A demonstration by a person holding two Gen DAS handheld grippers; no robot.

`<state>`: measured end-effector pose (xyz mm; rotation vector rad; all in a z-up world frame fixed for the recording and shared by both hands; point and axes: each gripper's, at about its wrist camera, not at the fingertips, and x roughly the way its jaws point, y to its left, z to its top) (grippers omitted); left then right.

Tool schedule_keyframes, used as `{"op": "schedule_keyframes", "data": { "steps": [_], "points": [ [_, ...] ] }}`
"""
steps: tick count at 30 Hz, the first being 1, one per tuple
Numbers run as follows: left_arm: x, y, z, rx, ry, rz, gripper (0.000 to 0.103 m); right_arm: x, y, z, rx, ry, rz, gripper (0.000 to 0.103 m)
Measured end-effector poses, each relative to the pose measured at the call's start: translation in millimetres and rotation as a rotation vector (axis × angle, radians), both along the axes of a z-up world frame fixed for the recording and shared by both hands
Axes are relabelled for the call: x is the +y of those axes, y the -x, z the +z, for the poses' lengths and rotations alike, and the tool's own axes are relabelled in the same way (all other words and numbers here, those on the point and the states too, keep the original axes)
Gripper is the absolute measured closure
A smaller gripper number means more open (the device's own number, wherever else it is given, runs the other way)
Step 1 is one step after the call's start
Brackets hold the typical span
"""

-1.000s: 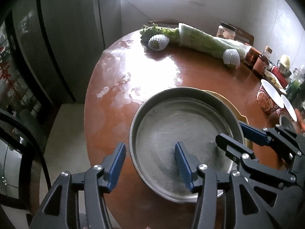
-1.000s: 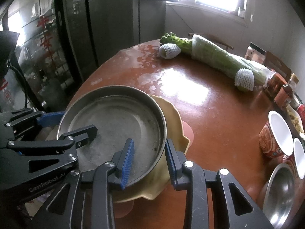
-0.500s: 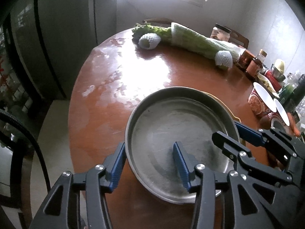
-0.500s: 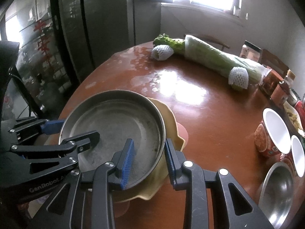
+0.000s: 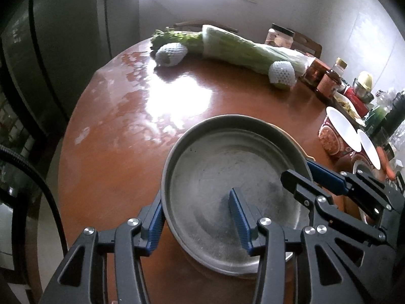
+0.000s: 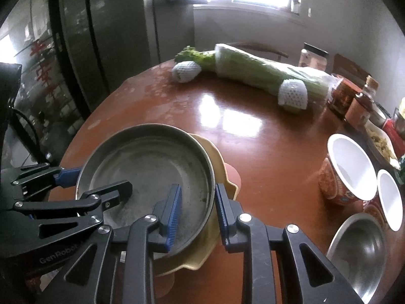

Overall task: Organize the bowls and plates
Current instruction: 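Hold the metal plate on the stack and settle it level with the left tool, then open the left tool and withdraw it from the plate stack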

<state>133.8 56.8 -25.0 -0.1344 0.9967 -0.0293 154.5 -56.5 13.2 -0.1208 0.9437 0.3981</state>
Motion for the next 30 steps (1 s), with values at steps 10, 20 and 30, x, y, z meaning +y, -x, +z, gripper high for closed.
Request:
{"op": "schedule_keyframes", "data": {
  "steps": [10, 20, 30],
  "points": [
    [-17, -24, -2, 0.008, -0.012, -0.027, 0.054, -22, -18, -2, 0.002, -0.013, -0.040, 0.076],
    [-15, -29, -1, 0.014, -0.028, -0.010, 0.051, -24, -24, -1, 0.010, -0.024, -0.034, 0.074],
    [-4, -25, 12, -0.025, -0.045, 0.031, 0.050, -24, -23, 7, -0.014, -0.009, -0.038, 0.072]
  ]
}}
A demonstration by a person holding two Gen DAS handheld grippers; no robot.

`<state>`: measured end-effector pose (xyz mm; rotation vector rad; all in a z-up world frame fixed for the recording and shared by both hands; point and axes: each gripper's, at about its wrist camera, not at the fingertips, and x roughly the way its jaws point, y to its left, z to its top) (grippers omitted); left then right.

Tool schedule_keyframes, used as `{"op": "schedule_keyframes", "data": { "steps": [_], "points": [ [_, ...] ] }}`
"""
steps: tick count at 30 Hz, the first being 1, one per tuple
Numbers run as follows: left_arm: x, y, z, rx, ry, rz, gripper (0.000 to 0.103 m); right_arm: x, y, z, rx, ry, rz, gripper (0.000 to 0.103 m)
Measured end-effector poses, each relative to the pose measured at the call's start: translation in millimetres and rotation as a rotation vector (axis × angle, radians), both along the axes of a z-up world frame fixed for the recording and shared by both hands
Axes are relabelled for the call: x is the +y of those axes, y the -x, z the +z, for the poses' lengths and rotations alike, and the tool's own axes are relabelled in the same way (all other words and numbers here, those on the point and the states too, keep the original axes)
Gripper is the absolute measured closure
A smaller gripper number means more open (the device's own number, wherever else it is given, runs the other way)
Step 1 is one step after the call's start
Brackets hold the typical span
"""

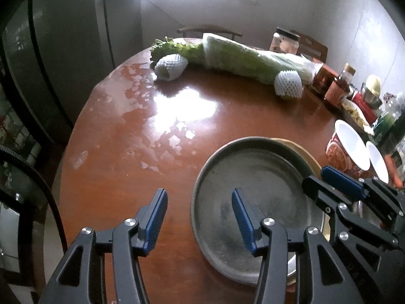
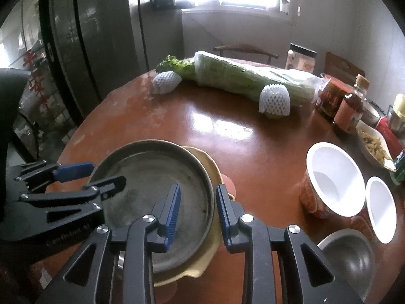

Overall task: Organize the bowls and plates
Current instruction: 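Open the left tool and withdraw it from the plate stack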

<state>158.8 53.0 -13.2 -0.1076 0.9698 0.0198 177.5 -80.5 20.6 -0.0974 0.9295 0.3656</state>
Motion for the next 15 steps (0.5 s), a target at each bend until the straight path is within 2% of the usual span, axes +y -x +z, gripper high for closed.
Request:
{"op": "schedule_keyframes", "data": {
  "steps": [6, 10, 15],
  "points": [
    [4, 5, 7, -0.024, -0.007, 0.008, 0.050, -2, 3, 9, -0.023, 0.002, -0.008, 0.068],
    [1, 11, 15, -0.052, 0.010, -0.001, 0.050, -5, 8, 13, -0.036, -0.008, -0.015, 0.059],
    [-6, 17, 21, -0.066, -0.001, -0.016, 0.049, -12, 15, 22, -0.053, -0.017, -0.031, 0.058]
  ]
}}
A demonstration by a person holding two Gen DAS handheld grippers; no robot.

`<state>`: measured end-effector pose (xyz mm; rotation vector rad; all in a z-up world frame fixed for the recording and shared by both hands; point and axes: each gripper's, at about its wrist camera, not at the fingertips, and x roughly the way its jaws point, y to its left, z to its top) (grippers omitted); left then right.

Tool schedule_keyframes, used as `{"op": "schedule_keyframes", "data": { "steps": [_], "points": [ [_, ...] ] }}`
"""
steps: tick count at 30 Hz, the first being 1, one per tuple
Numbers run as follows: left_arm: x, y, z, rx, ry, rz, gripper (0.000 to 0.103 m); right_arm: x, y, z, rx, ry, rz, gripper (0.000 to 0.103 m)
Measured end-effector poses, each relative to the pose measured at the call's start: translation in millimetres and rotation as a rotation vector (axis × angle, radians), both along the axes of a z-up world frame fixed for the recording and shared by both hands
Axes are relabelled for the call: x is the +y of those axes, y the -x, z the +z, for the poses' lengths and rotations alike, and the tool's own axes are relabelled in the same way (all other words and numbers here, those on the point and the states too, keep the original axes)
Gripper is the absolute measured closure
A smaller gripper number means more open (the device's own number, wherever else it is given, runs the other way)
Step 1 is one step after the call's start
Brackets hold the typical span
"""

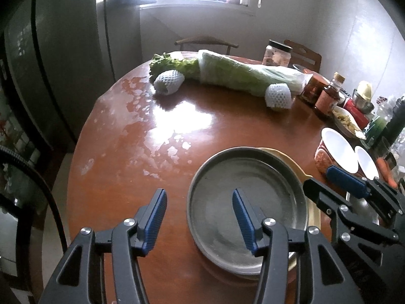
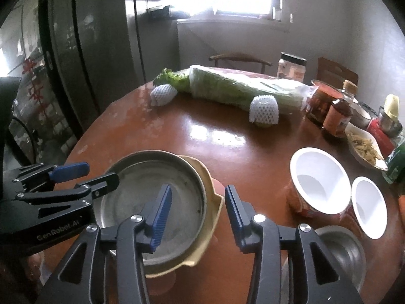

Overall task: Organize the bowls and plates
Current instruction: 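Open the left tool and withdraw it from the plate stack, then move the left tool to the rim of the large steel bowl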

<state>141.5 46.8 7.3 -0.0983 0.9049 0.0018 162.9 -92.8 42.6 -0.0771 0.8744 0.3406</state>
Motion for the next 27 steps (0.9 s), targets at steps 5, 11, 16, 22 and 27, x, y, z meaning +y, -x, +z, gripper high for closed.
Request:
{"op": "schedule_keyframes", "data": {
  "steps": [5, 11, 16, 22, 27],
  "points": [
    [-8, 8, 7, -0.020, -0.003, -0.014, 0.049, -10, 9, 9, -0.023, -0.011, -0.018, 0.053],
    [-18, 18, 18, -0.052, -0.007, -0.014, 0.046, -21, 22, 23, -0.062, -0.019, -0.028, 0.050],
    [-27, 28, 25, -0.076, -0.020, -0.006, 0.045, -34, 35, 34, -0.095, -0.032, -0.038, 0.048],
    [-42, 43, 28, -0.101, -0.029, -0.008, 0.043, -61, 54, 42, -0.130, -0.074, -0.065, 0.046],
    [-62, 52, 33, -0.114, -0.038, -0.039, 0.043, -89, 67, 45, -0.145, -0.081, -0.110, 0.045]
  ]
}}
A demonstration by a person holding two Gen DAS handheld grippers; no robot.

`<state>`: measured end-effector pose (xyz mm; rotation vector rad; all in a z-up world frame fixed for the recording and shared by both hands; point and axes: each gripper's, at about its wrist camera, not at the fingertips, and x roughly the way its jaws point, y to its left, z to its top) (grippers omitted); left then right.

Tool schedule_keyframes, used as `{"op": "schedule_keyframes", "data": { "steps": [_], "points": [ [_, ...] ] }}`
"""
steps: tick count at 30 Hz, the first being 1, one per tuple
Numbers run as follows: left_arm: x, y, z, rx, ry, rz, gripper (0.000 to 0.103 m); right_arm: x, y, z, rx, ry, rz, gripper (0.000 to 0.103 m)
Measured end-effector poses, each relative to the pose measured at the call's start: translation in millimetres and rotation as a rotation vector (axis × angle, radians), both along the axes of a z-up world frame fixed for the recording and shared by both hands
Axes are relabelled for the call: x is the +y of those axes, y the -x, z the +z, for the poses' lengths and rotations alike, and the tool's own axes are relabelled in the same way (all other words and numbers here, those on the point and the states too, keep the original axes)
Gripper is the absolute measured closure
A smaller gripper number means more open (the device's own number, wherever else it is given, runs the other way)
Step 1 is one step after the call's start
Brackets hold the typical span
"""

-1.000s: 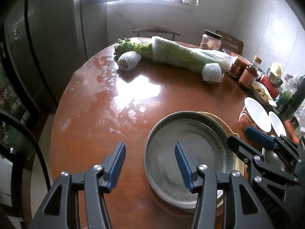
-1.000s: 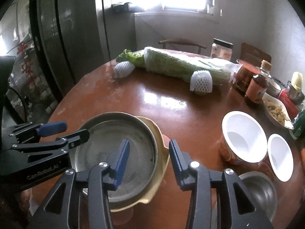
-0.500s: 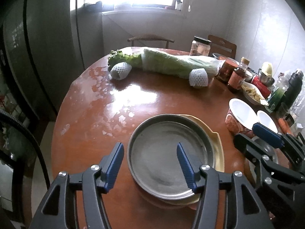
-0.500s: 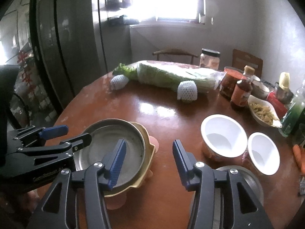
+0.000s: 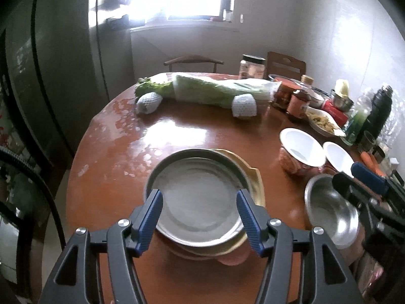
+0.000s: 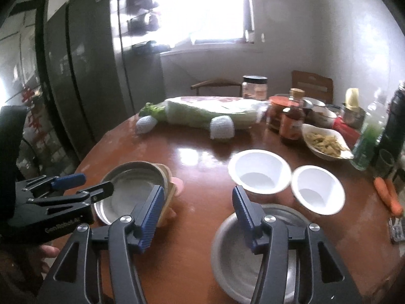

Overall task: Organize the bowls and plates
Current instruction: 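Move the left tool to the rim of the large steel bowl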

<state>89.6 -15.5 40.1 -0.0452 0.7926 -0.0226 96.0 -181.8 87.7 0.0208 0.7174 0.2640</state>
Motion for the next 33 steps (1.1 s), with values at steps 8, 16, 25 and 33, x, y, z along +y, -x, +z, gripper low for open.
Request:
{"op": "schedule_keyframes", "data": {
  "steps": [8, 16, 25, 33],
  "points": [
    [-52, 5, 17, -0.035, -0.018, -0.100, 0.043, -53, 19, 9, -0.045, -0.031, -0.092, 0.043],
    [-95, 0, 13, -0.029, -0.005, -0.165, 0.042, -102, 33, 4, -0.049, -0.004, -0.176, 0.041],
    [-124, -16, -14, 0.026, 0.007, -0.193, 0.042, -134, 29, -25, 0.022, -0.009, -0.197, 0.041],
    [-142, -31, -44, 0.095, -0.004, -0.220, 0.042, -147, 16, -62, 0.106, -0.029, -0.195, 0.041]
  ]
}}
